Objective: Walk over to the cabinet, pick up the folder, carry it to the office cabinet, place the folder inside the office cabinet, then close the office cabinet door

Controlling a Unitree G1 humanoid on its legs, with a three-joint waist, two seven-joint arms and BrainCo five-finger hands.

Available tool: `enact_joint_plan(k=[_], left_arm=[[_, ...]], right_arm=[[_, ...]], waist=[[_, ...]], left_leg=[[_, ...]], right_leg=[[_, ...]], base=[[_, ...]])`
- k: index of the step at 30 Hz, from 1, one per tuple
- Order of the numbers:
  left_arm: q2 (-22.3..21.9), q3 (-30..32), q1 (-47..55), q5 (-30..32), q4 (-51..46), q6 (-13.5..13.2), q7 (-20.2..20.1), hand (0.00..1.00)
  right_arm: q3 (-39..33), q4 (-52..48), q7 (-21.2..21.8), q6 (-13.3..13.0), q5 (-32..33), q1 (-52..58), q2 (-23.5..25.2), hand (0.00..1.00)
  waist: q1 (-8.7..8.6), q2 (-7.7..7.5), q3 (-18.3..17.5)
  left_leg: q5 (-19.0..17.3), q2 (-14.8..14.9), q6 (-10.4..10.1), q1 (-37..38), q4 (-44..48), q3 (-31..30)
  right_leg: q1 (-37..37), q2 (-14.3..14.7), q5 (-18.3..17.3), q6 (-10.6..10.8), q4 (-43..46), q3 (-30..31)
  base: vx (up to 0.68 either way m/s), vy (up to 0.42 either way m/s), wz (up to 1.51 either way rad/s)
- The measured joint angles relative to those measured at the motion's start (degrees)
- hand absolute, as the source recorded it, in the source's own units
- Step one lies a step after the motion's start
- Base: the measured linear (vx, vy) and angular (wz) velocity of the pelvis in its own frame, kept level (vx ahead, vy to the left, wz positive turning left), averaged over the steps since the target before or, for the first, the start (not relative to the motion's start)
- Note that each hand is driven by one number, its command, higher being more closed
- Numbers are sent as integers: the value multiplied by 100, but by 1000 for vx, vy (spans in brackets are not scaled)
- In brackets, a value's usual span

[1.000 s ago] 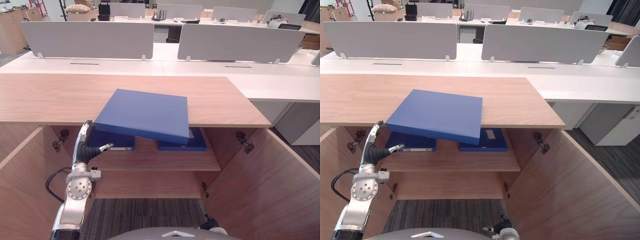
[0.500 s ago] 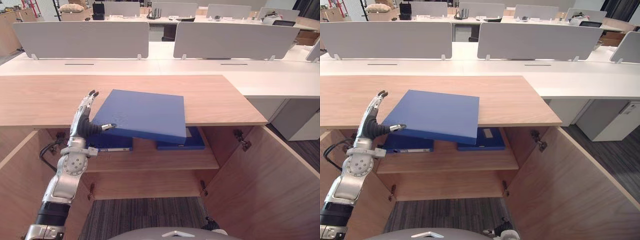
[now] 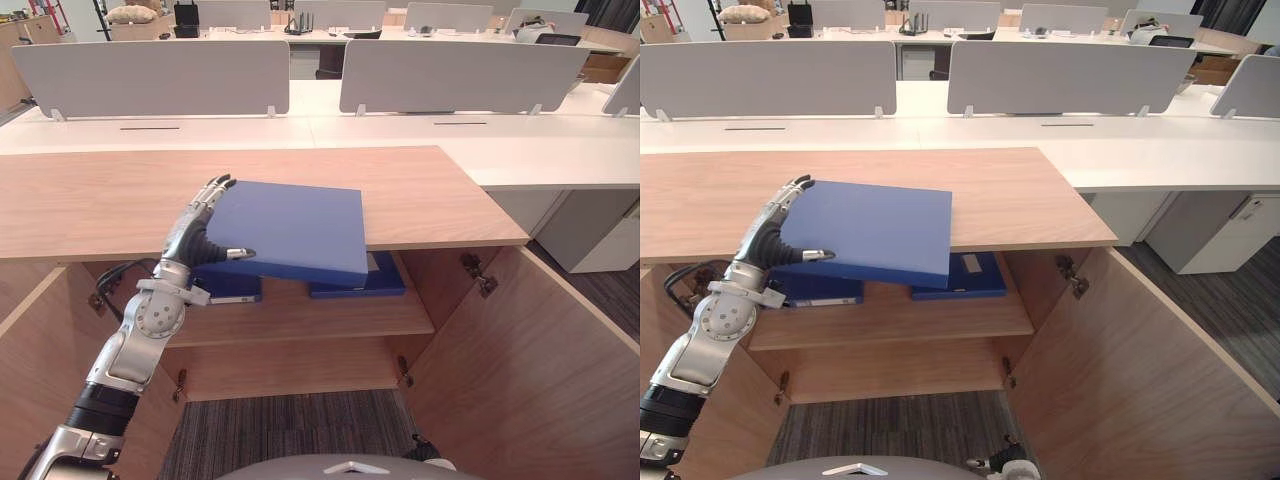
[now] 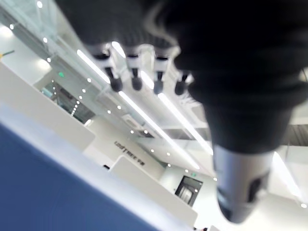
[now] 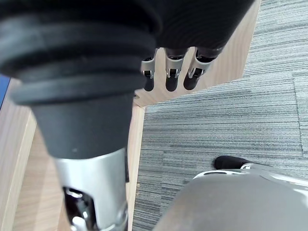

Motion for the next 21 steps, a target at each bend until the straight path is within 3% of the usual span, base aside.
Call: enact_joint_plan(k=[6, 14, 18, 21], left_arm=[[1, -614, -3, -504, -103, -20, -255, 0], [-2, -1324, -106, -721, -100, -27, -644, 0], [93, -1383, -211, -695, -100, -51, -663, 0], [556, -1041, -812, -268, -111, -57, -584, 0]], right_arm=[[1, 0, 3, 27, 0, -12, -4, 0], [10, 2, 6, 40, 0, -33, -6, 0], [9, 5, 7, 39, 2, -35, -5, 0], [-16, 154, 7, 30, 110, -34, -5, 0]], waist=[[-10, -13, -8], [-22, -15, -8], [-7, -20, -10], [54, -61, -46]], left_leg=[[-16, 0, 0, 7, 1, 29], [-21, 1, 3, 28, 1, 49], [-36, 8, 9, 90, 0, 121], [-35, 25, 6, 67, 1, 180]], right_leg=[[-3, 0, 6, -11, -6, 18], [2, 0, 5, -33, 9, 34], [11, -1, 3, -39, 41, 121], [-102, 4, 18, -8, 178, 198]], base=[[0, 0, 0], [0, 0, 0], [-10, -1, -10], [-31, -2, -11]])
